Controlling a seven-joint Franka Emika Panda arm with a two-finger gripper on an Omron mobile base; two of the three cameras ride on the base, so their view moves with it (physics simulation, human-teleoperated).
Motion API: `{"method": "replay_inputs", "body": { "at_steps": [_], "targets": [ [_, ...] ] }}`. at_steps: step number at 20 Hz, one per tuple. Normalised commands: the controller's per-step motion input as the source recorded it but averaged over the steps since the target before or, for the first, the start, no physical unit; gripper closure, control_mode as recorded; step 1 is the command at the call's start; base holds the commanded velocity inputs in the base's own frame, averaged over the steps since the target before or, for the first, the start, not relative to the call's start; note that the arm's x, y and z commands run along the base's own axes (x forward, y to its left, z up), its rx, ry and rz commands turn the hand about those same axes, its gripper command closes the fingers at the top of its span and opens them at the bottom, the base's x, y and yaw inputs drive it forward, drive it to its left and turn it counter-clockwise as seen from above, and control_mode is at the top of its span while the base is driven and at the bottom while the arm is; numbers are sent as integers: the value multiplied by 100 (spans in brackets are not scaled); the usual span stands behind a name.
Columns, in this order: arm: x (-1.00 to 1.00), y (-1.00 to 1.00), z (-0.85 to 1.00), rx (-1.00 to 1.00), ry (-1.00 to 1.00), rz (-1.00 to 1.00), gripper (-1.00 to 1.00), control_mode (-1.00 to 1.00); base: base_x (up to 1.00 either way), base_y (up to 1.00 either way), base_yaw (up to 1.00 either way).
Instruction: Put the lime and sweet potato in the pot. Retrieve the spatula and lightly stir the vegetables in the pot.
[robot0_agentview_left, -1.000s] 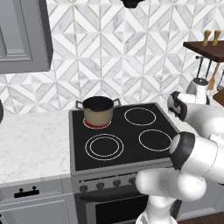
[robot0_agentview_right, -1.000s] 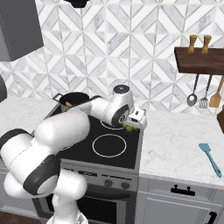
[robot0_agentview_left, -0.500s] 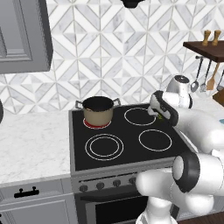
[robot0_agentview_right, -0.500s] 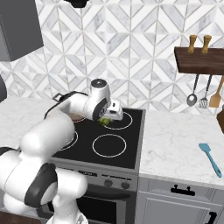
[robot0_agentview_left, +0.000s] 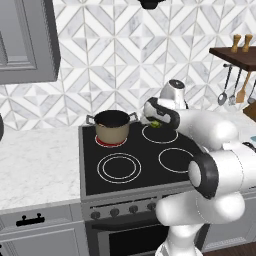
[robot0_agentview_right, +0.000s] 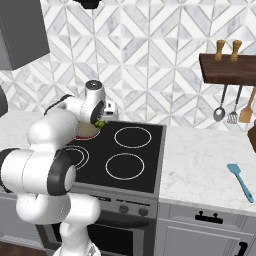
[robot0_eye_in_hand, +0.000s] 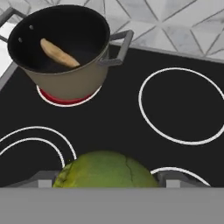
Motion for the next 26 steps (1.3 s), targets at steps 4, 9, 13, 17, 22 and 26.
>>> {"method": "replay_inputs", "body": {
  "at_steps": [4,9,13,17,22,26],
  "targets": [
    [78,47,26,0,-2,8,100,-100,0,0,0],
    [81,86,-3,0,-1,7,100,-100,0,0,0],
    [66,78,-12,-3,-1,2,100,-100,0,0,0],
    [34,24,-55,-2,4,0,100,-100,0,0,0],
    [31,14,-39,-1,0,-1,100,-100,0,0,0],
    [23,24,-24,0,0,0,100,-100,0,0,0]
  ]
}}
